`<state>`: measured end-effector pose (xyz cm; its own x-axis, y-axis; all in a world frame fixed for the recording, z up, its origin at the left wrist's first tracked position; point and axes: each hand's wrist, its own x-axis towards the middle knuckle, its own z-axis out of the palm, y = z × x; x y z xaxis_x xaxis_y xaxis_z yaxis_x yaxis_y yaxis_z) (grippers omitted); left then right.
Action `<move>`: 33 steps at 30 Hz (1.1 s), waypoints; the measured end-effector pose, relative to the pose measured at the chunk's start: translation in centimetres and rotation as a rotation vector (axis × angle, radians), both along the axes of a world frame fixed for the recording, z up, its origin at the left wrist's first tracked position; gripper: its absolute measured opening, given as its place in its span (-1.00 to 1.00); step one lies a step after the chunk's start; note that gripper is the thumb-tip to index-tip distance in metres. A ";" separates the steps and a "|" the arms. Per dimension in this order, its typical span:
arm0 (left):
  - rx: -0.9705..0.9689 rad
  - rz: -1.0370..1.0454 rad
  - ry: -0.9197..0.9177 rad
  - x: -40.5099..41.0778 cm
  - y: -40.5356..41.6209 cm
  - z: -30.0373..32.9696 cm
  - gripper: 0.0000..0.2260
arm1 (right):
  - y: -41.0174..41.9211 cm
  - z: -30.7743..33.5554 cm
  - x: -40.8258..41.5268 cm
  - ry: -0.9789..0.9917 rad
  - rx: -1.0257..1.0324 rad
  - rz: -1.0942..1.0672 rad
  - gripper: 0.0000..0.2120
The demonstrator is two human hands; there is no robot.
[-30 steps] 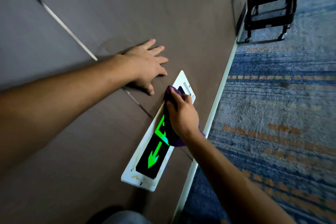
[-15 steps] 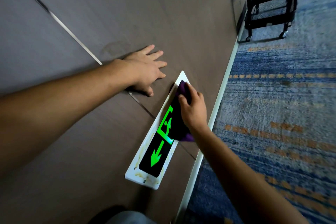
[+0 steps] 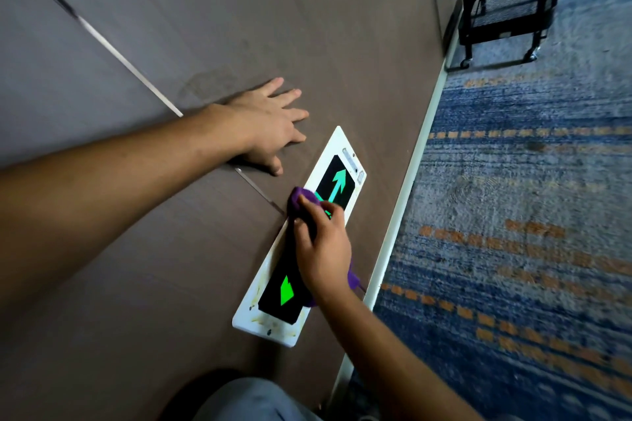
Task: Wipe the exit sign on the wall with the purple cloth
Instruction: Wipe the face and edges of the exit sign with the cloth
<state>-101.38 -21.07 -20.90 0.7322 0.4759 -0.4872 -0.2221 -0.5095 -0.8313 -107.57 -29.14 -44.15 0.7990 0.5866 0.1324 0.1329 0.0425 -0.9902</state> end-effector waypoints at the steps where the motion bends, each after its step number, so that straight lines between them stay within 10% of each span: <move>1: 0.001 0.000 0.000 0.0 -0.1 0.0 -0.29 | -0.5 -0.1 -0.9 0.005 0.011 0.008 -0.61; 13: -0.010 0.005 0.060 -1.6 -0.4 -0.2 -0.33 | 2.3 1.1 7.5 0.159 -0.027 -0.027 -0.51; 26: -0.062 -0.034 0.135 -0.9 0.5 0.4 -0.23 | -3.7 -1.3 -5.1 0.000 0.079 0.098 -0.59; 33: -0.009 -0.101 0.180 -3.8 -0.2 0.1 -0.23 | -2.1 -0.4 1.2 0.265 0.201 -0.079 -0.58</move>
<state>-105.14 -21.25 -20.81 0.6768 0.3992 -0.6185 -0.4172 -0.4843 -0.7691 -106.33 -31.26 -44.50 0.8629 0.5050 0.0212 -0.1171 0.2406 -0.9635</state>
